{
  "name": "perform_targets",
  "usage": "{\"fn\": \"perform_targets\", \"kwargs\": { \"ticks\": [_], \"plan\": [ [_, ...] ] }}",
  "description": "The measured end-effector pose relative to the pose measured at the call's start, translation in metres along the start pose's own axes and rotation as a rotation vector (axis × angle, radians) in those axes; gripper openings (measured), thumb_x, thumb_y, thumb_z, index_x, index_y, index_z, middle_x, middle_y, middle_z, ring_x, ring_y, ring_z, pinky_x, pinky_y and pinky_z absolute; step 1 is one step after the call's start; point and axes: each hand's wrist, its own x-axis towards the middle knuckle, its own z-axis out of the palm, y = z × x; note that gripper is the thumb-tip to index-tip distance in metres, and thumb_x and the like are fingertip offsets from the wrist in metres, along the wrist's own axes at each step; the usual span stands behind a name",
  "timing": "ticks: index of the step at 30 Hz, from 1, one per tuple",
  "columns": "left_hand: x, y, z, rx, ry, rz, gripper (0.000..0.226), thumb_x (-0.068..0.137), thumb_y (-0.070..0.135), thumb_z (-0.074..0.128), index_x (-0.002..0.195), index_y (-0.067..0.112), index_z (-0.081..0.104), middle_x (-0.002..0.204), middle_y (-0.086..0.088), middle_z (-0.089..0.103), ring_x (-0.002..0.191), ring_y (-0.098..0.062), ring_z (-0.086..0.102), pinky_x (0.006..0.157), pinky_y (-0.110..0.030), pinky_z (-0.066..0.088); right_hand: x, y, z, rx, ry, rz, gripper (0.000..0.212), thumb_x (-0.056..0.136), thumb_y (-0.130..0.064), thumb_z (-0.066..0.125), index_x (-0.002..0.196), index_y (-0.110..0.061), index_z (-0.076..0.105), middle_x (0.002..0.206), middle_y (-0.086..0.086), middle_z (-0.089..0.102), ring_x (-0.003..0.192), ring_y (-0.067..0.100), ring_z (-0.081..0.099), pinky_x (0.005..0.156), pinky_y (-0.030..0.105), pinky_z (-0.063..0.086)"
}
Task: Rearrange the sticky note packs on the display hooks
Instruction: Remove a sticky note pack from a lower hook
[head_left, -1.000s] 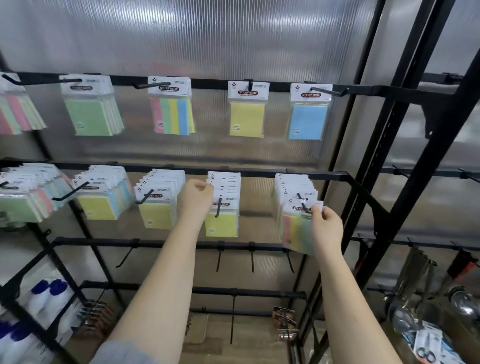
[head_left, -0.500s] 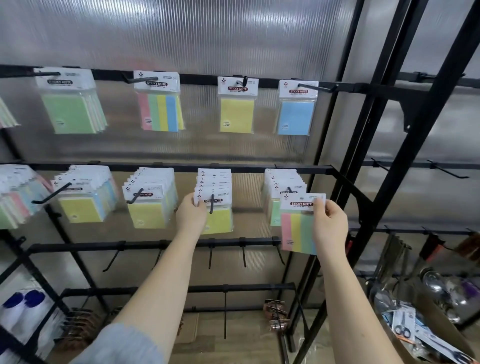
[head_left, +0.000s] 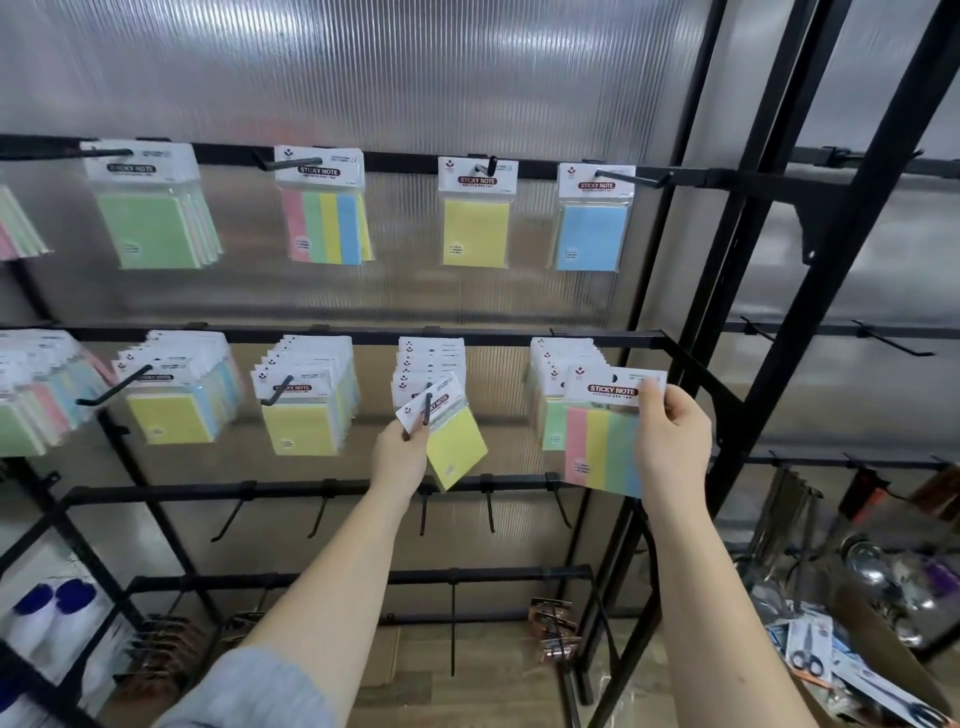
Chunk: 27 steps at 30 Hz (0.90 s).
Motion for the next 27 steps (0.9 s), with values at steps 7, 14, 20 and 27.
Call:
{"fn": "perform_targets", "kwargs": {
  "ticks": [7, 14, 20, 27],
  "plan": [
    [-0.008, 0.002, -0.005, 0.070, 0.059, 0.036, 0.028, 0.102, 0.029, 0.034, 0.098, 0.015, 0.058, 0.088, 0.000, 0.061, 0.081, -0.019, 0.054, 0.067, -0.029, 0.042, -0.004, -0.006, 0.004, -0.012, -0.025, 0.027, 0.031, 0.099, -0.031, 0.043, 0.077, -0.017, 0.059, 0.071, -0.011, 0.059, 0.057, -0.002, 0.051, 0.054, 0.018, 0.037],
    [-0.025, 0.001, -0.019, 0.113, 0.074, 0.160, 0.038, 0.103, 0.026, 0.031, 0.067, 0.021, 0.043, 0.064, 0.007, 0.044, 0.058, -0.011, 0.039, 0.051, -0.027, 0.027, -0.008, -0.014, 0.011, -0.024, -0.013, -0.026, 0.032, 0.099, -0.029, 0.044, 0.073, -0.016, 0.057, 0.066, -0.012, 0.056, 0.052, -0.011, 0.049, 0.047, 0.009, 0.034],
    [-0.033, 0.010, -0.038, 0.163, 0.064, 0.260, 0.040, 0.101, 0.026, 0.034, 0.063, 0.017, 0.035, 0.060, 0.006, 0.038, 0.050, -0.003, 0.035, 0.046, -0.017, 0.026, -0.017, -0.022, 0.022, -0.063, 0.042, -0.131, 0.042, 0.099, -0.026, 0.046, 0.057, -0.024, 0.039, 0.051, -0.011, 0.041, 0.046, -0.006, 0.041, 0.047, 0.009, 0.031],
    [-0.023, 0.040, -0.057, 0.159, 0.042, 0.337, 0.039, 0.101, 0.032, 0.034, 0.068, 0.013, 0.038, 0.061, 0.005, 0.041, 0.054, -0.008, 0.034, 0.050, -0.022, 0.026, -0.029, -0.028, 0.032, -0.073, 0.097, -0.158, 0.037, 0.099, -0.027, 0.045, 0.064, -0.018, 0.048, 0.059, -0.010, 0.045, 0.052, -0.003, 0.043, 0.050, 0.014, 0.031]
  ]
}}
